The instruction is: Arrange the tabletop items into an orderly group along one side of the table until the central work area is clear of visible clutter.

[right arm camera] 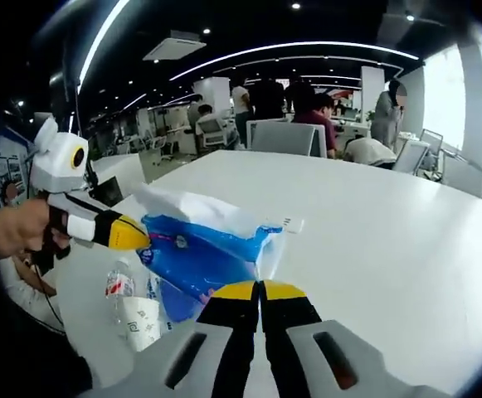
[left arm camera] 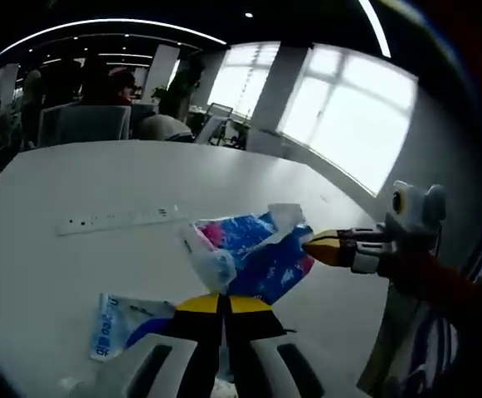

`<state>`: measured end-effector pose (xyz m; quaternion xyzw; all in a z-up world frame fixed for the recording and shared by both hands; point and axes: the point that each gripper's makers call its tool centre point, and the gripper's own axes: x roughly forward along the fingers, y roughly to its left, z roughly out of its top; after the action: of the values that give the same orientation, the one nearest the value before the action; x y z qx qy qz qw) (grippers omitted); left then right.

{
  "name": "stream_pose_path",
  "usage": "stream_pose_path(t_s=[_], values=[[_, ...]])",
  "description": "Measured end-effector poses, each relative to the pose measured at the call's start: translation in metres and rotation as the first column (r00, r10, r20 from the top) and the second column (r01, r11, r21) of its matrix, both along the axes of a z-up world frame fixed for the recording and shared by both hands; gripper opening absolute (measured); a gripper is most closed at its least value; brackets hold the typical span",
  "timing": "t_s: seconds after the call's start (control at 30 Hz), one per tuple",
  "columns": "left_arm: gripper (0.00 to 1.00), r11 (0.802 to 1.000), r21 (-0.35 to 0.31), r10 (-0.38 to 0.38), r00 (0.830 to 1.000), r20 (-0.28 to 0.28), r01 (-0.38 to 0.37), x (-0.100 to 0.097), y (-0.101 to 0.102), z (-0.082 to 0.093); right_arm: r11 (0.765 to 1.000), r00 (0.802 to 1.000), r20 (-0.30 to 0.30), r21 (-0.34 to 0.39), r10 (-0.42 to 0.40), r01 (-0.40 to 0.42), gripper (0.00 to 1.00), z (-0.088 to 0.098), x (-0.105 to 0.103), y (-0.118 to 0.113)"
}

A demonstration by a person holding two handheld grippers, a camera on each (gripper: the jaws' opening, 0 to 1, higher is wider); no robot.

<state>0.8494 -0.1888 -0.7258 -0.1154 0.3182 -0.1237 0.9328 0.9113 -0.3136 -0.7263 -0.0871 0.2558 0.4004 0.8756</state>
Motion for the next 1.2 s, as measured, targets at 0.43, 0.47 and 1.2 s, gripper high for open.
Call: stream_pose_path(t_s=[0.43, 0.47, 1.2], values=[[0.00, 0.999, 0.022, -0.034, 0.999, -0.006, 0.034, 0.020, -0.024, -0.019, 0.998, 0.999, 0.019, -0.055, -0.038, 0.039, 0.00, -0.019, 0.019, -0.021], [0.00, 0.999, 0.022, -0.034, 0.999, -0.005, 0.034, 0.022, -0.026, -0.021, 0.997, 0.999, 0.012, -0.059, -0.042, 0.043, 0.00, -0.023, 0.021, -0.024], [0.00, 0.972, 0.154, -0.186, 0.981, 0.047, 0.177, 0.056, -0.056, -0.055, 0.990, 0.997, 0.072, -0.131, -0.042, 0.051, 0.00, -0.066, 0.049, -0.056]])
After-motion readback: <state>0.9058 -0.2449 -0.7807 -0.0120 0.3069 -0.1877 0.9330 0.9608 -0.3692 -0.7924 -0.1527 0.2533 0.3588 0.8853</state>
